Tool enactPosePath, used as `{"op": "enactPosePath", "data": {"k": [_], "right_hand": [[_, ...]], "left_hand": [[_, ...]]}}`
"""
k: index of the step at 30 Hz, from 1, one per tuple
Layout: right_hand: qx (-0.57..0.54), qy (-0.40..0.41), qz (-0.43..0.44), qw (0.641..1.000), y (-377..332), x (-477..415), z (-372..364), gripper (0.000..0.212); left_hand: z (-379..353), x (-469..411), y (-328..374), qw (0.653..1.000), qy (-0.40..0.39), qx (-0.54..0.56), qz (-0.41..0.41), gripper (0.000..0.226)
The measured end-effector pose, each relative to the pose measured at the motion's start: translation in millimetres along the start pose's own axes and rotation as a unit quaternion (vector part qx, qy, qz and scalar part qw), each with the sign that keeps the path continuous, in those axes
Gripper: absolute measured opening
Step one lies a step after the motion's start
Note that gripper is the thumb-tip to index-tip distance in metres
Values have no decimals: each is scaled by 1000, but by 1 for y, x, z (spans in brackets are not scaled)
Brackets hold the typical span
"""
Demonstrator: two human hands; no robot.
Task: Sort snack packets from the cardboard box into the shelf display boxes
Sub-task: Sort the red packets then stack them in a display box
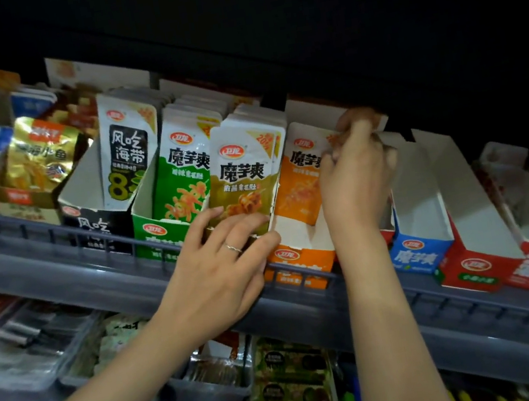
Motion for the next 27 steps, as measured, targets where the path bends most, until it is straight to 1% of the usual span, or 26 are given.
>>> {"op": "enactPosePath", "data": {"k": [2,4,7,10,12,14,16,19,23,27], "right_hand": [[6,-23,25,999,-2,-1,-4,21],[10,-71,38,997,-1,-1,-11,21],[39,-179,40,982,-1,0,-18,38],[80,-307,47,947,-6,5,-25,51],[99,-369,48,923,-9,10,-31,61],[110,-411,47,904,-10,14,-36,70],[109,-424,44,898,-11,17,-39,73],[106,-417,40,902,-10,15,-40,72],[106,-430,42,896,-7,16,-41,71],[103,-415,45,903,-8,15,-41,68]], "left_hand": [[0,0,0,1000,0,-2,0,25],[0,0,0,1000,-3,-5,0,25],[-2,0,0,1000,-9,-7,0,26],[-2,1,0,1000,-12,-10,1,26],[-1,0,0,1000,-11,-10,1,26],[0,0,0,1000,-7,-9,0,25],[1,-1,0,1000,-4,-6,-1,24],[1,-1,0,1000,-2,-5,-1,24],[2,-1,0,1000,-3,-1,-1,24],[2,-1,0,1000,-4,-2,-1,25]]}}
Point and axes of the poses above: each hand's wrist, its own x-axis away from the middle knuckle, its own z-axis out of the back of the hand, y = z × x, the point moved 7 cm from there along -x, towards the middle knuckle, and after that the axes turned 12 degrees about z, right-handed, at the moved point
